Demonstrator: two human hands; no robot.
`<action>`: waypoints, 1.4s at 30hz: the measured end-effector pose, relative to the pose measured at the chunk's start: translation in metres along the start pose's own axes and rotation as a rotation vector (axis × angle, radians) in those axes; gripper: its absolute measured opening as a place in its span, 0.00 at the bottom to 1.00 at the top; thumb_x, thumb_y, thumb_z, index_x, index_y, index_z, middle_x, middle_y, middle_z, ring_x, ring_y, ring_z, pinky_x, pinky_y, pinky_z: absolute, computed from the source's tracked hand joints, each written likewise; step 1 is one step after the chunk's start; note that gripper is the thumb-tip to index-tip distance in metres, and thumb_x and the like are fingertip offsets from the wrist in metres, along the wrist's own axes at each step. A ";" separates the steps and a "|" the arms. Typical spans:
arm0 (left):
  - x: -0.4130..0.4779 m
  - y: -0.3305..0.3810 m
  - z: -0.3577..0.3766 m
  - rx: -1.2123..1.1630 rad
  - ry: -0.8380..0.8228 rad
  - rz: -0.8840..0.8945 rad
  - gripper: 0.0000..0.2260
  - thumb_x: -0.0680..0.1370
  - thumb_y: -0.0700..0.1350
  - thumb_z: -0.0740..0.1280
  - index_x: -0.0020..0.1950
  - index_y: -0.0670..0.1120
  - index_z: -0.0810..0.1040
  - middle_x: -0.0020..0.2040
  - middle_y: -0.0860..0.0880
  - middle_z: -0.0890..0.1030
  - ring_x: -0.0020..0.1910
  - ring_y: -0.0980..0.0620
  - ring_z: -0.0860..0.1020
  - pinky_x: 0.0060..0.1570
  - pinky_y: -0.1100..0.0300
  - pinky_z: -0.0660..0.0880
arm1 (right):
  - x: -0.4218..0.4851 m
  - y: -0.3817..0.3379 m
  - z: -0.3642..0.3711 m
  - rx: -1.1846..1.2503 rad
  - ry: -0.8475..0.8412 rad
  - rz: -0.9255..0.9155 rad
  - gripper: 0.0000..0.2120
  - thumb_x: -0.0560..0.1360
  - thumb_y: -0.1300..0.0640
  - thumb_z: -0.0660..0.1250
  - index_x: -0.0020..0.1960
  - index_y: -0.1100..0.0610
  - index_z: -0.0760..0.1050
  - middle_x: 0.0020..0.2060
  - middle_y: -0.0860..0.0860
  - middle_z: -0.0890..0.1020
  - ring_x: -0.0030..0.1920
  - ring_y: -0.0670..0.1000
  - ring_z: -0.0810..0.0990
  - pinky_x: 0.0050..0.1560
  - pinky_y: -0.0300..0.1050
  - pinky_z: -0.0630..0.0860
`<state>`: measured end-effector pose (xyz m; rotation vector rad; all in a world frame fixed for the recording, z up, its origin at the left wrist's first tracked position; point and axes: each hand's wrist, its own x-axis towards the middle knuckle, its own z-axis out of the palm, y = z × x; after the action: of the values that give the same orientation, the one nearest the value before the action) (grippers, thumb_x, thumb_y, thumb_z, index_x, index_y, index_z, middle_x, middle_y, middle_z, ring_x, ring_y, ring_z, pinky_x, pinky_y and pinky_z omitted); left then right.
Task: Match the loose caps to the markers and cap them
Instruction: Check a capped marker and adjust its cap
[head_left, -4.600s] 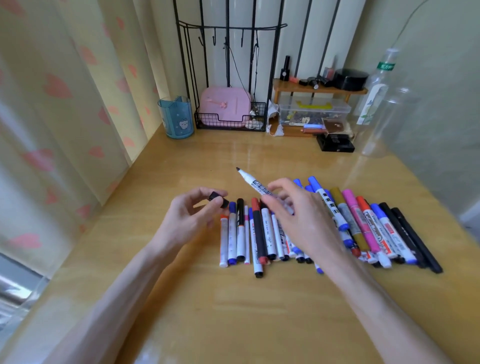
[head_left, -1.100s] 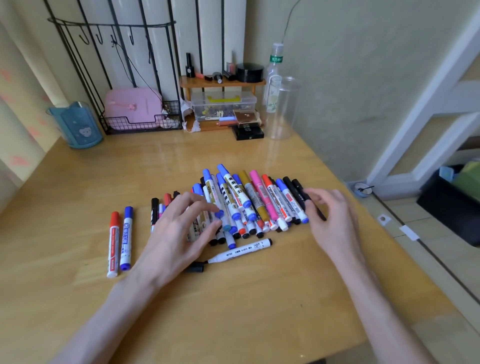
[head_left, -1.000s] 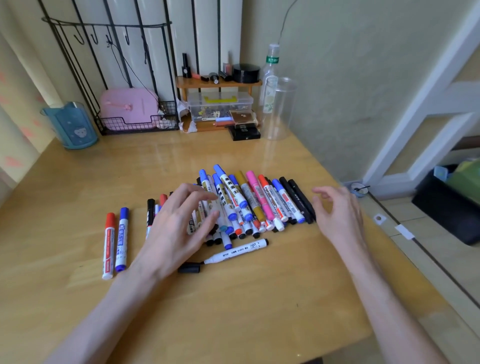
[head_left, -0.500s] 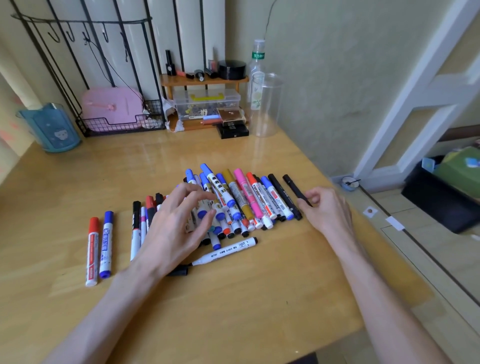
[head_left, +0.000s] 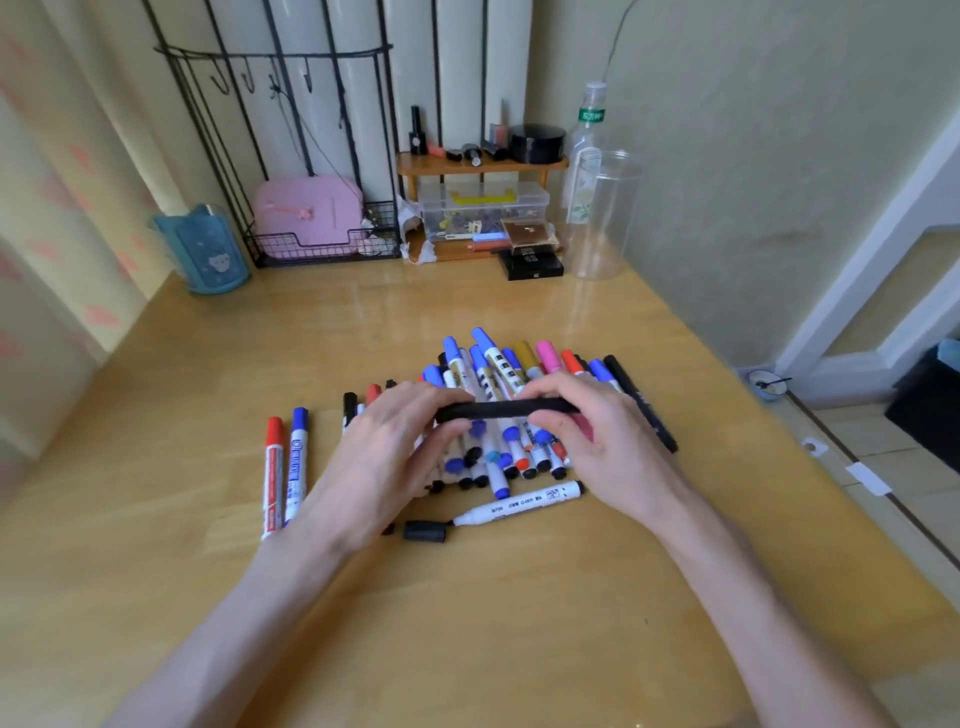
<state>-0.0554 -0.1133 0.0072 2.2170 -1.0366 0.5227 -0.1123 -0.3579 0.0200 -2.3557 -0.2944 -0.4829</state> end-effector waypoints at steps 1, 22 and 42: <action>-0.004 -0.005 -0.004 0.029 0.004 -0.016 0.12 0.85 0.51 0.63 0.64 0.47 0.79 0.50 0.60 0.75 0.48 0.57 0.74 0.48 0.55 0.75 | 0.004 -0.004 0.008 -0.016 -0.013 -0.047 0.10 0.82 0.59 0.68 0.62 0.52 0.81 0.49 0.39 0.81 0.53 0.40 0.77 0.61 0.43 0.72; -0.053 -0.076 -0.053 -0.006 -0.120 -0.335 0.11 0.86 0.54 0.60 0.57 0.49 0.76 0.47 0.55 0.79 0.47 0.53 0.75 0.44 0.52 0.75 | 0.028 -0.011 0.046 -0.200 0.234 -0.273 0.08 0.79 0.59 0.69 0.56 0.58 0.85 0.46 0.49 0.82 0.47 0.54 0.76 0.59 0.62 0.73; -0.048 -0.058 -0.045 -0.168 -0.014 -0.291 0.12 0.78 0.59 0.72 0.57 0.54 0.84 0.54 0.60 0.81 0.57 0.54 0.78 0.57 0.54 0.76 | 0.015 -0.032 0.061 -0.167 0.188 -0.210 0.12 0.76 0.52 0.75 0.58 0.54 0.86 0.46 0.47 0.78 0.49 0.51 0.75 0.58 0.46 0.70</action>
<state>-0.0425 -0.0278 -0.0093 2.1730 -0.7179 0.2810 -0.0938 -0.2916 0.0035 -2.4287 -0.4294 -0.8537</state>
